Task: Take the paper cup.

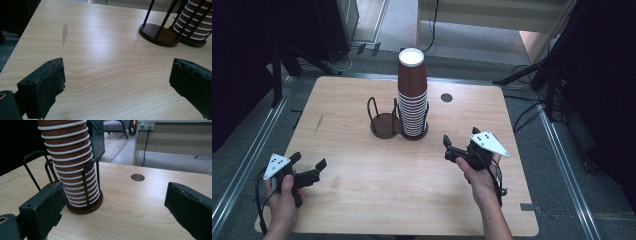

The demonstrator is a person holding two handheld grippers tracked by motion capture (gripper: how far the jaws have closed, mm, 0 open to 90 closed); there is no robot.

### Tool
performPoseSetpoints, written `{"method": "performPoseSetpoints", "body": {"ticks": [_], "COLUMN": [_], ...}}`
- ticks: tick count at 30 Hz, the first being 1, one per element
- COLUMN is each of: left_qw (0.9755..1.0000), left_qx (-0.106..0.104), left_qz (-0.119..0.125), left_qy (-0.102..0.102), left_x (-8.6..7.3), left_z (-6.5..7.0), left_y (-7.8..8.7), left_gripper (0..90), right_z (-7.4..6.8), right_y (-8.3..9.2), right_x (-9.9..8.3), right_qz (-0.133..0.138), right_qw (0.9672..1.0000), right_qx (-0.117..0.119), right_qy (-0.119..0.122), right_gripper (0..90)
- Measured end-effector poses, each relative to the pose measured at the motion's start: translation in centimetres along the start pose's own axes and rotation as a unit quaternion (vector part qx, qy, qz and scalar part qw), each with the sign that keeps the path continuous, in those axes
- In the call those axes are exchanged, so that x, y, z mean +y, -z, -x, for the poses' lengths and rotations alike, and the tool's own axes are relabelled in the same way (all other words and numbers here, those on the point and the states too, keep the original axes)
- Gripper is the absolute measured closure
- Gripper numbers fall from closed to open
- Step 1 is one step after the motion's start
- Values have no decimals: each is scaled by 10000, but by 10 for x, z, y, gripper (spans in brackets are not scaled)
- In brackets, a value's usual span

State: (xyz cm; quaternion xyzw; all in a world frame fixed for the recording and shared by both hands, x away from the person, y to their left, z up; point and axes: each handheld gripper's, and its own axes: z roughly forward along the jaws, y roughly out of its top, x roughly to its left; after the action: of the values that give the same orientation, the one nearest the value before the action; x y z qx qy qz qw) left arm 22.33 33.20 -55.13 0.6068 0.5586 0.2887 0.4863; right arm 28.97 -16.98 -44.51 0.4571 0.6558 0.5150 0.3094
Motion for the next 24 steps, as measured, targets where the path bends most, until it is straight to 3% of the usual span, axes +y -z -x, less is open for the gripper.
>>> {"method": "performPoseSetpoints", "body": {"ticks": [24], "left_qw": [10000], "left_qx": [-37], "left_qz": [-3], "left_qy": [34], "left_x": [0], "left_z": [-1], "left_y": [0], "left_gripper": [10], "right_z": [-25], "right_y": [-25], "right_x": [16], "right_qz": [45], "right_qw": [9998], "right_qx": [179], "right_qy": [-22], "right_gripper": [31]}}
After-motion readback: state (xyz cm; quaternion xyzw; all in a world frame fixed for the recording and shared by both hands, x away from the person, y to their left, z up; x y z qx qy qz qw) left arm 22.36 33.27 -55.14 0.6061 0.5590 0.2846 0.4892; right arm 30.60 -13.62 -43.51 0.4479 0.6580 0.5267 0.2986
